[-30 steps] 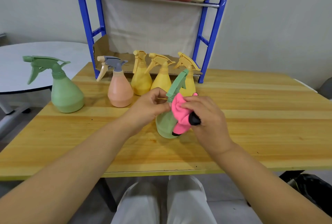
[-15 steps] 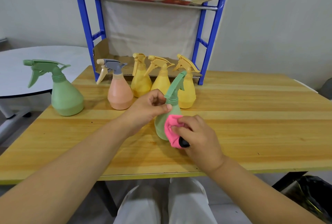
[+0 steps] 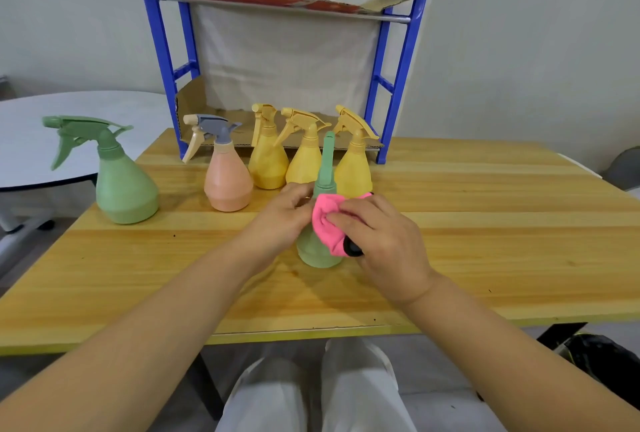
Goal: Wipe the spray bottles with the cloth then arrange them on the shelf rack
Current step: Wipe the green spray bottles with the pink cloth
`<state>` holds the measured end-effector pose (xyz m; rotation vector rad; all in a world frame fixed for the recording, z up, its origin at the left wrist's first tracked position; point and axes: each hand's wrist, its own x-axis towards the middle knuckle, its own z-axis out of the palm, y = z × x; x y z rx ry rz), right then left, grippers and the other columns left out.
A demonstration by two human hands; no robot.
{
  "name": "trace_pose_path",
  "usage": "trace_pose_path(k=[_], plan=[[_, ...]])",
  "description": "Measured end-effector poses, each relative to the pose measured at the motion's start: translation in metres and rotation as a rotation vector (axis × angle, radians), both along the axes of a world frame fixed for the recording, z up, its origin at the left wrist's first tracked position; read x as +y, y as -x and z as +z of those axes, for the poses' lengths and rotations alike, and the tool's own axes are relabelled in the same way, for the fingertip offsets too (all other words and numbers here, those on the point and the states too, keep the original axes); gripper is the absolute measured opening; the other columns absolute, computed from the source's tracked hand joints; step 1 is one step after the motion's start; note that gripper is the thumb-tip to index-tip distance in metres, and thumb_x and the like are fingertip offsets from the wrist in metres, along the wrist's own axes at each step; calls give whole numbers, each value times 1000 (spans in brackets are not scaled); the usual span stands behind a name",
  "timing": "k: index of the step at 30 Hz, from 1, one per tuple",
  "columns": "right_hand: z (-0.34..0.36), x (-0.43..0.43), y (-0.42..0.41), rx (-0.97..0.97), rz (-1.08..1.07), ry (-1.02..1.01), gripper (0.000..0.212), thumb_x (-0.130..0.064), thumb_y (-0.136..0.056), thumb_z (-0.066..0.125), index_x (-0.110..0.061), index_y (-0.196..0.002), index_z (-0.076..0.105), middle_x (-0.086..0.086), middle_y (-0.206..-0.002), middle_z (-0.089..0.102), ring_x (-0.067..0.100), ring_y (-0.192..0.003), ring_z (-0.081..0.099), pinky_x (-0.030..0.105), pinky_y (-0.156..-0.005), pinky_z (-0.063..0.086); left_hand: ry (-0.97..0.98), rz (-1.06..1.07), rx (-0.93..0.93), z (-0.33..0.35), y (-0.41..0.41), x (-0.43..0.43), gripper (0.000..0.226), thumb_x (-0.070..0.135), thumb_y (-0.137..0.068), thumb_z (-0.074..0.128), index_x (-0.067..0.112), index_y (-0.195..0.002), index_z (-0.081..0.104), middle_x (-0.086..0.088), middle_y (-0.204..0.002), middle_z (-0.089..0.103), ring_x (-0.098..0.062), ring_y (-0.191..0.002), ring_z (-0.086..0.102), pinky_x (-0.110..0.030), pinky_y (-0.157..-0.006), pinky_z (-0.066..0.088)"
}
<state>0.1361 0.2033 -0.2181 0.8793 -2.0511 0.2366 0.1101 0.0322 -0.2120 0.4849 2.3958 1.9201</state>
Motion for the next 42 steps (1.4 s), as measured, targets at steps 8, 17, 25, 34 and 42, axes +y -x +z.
trace_pose_path(k=[8,17,25,34,42], plan=[[-26,5,-5,-157,67,-110,30,-9,-80,54,-13,-105,69,3,-106,60,22,-85,50,27,-49,45,-103,-85,-59,3,1,-8,27,16,-97,45,21,-118,61,5,-120,64,-3,-109,58,-13,-87,46],[-29,10,-11,-116,86,-151,18,-6,-86,55,-11,-92,72,5,-88,66,26,-75,59,33,-52,47,-93,81,-21,2,-2,-12,15,20,-87,62,28,-98,68,6,-110,66,-8,-104,59,-25,-91,46],[-16,-7,-1,22,1,-21,26,-5,-84,54,-8,-103,71,9,-101,66,26,-81,53,30,-55,46,-166,24,-99,2,3,-10,14,13,-87,56,7,-98,64,-6,-95,66,-17,-92,58,-42,-96,43],[-42,3,-7,-207,89,-273,30,-10,-80,48,-16,-99,71,1,-88,64,20,-78,50,26,-49,42,-195,36,-38,-2,3,-7,24,12,-93,52,31,-104,63,12,-111,63,14,-92,59,-4,-76,45],[-7,-3,0,-20,33,44,20,-6,-85,58,-10,-97,73,7,-88,67,25,-74,54,26,-56,38,-208,83,-59,-3,2,-7,22,15,-91,55,18,-109,67,10,-103,71,-1,-95,62,-16,-82,48]])
